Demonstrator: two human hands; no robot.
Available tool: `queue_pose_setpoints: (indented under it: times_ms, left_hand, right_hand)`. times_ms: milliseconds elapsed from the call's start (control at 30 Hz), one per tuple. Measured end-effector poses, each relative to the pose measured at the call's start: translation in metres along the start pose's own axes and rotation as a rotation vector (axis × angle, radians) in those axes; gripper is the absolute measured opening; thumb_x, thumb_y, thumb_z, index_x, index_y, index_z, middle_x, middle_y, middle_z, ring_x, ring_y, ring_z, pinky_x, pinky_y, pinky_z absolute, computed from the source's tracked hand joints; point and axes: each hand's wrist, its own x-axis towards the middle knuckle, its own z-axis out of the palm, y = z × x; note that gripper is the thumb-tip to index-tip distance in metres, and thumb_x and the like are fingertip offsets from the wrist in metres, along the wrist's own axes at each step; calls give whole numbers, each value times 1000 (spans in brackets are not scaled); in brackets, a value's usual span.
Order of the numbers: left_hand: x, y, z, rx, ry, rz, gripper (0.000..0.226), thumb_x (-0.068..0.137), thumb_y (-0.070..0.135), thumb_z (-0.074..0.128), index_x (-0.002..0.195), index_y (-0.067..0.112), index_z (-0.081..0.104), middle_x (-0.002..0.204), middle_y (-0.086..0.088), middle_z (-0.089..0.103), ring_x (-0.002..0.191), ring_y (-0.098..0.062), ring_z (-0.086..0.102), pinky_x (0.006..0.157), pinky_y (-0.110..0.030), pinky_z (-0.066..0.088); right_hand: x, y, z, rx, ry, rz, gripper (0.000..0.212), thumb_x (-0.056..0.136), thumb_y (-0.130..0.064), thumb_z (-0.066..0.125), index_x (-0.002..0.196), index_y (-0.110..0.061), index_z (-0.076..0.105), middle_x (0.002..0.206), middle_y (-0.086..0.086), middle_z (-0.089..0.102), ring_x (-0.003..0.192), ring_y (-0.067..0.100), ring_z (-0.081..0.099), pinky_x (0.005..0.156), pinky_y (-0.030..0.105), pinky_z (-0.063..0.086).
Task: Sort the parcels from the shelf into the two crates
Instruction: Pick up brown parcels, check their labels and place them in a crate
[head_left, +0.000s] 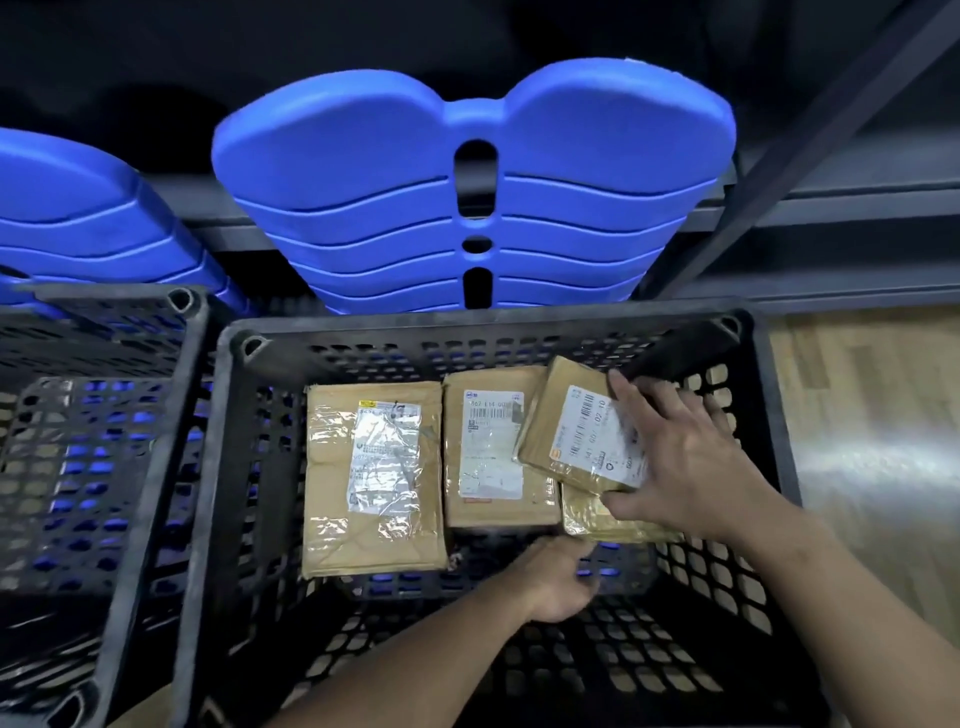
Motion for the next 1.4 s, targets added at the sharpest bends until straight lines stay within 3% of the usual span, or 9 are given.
queue_pose_setpoints:
  times_ms: [133, 300, 367, 467, 733, 900, 1000, 1133, 1400]
  left_hand:
    - [-42, 0, -32, 103, -37, -19, 43, 104, 33, 56, 146, 24, 59, 147, -2, 60, 131, -17, 59, 107, -15, 37]
    - [-120, 11, -100, -1, 239, -16, 19, 88, 35, 82, 84, 22, 68, 90, 0, 77, 86, -27, 74, 73, -32, 57]
    - [-138, 7, -125, 43, 489, 27, 51, 69, 43, 94, 104, 31, 59, 113, 11, 70, 98, -17, 70, 79, -28, 56]
    - [-144, -3, -136, 107, 423, 184, 133, 56, 52, 97, 157, 52, 11, 152, 25, 28, 135, 7, 40, 108, -14, 39]
    - [-155, -43, -98, 394, 285, 317, 129, 65, 59, 80, 166, 32, 4, 160, 15, 13, 149, -10, 28, 122, -30, 33]
    - [-160, -61, -95, 364, 199, 319, 130, 64, 59, 83, 165, 38, 3, 161, 18, 15, 147, -9, 31, 123, -35, 32]
    - [-157, -58, -97, 368, 191, 336, 131, 62, 58, 84, 165, 35, 7, 158, 18, 18, 145, -11, 33, 121, -34, 34]
    - [-152, -62, -96, 396, 199, 333, 129, 64, 56, 84, 165, 37, 5, 159, 17, 18, 145, -10, 33, 121, -31, 34]
    - [-146, -66, -77, 480, 297, 263, 132, 65, 57, 86, 164, 43, -1, 164, 22, 7, 140, -5, 36, 106, -12, 28]
  right_hand:
    - [-3, -2, 5, -10, 1, -57, 131, 56, -72, 66, 165, -29, 9, 158, -4, 28, 144, 26, 31, 125, 60, 17]
    - [-6, -11, 3, -27, 20, -195, 124, 59, -71, 64, 164, -32, 11, 158, -6, 29, 145, 27, 31, 116, 77, 20]
    - [-9, -19, 4, -52, -38, -254, 127, 65, -67, 73, 164, -37, -1, 163, -8, 18, 148, 26, 22, 117, 75, 22]
    - [-18, -38, 4, -76, -88, -330, 125, 73, -63, 73, 164, -37, -8, 167, -7, 9, 149, 25, 15, 117, 64, 33]
    - [-67, -54, 35, -27, -120, -380, 122, 75, -71, 68, 166, -26, 0, 166, -5, 8, 150, 17, 11, 120, 50, 34]
    - [-79, -32, 46, 665, -209, 8, 98, 74, -56, 86, 155, -44, 31, 145, -19, 40, 136, 5, 43, 109, 20, 39]
    - [-79, -21, 58, 1119, -306, 186, 70, 80, -26, 87, 138, -39, 53, 125, -6, 70, 112, 15, 72, 82, 29, 62]
    - [-70, -16, 75, 1260, -335, 380, 68, 74, -49, 84, 133, -31, 56, 114, -1, 79, 107, 23, 75, 92, 56, 60]
    - [-51, -14, 84, 1291, -624, 466, 81, 63, -54, 91, 133, -26, 62, 123, 0, 76, 123, 25, 66, 111, 57, 48]
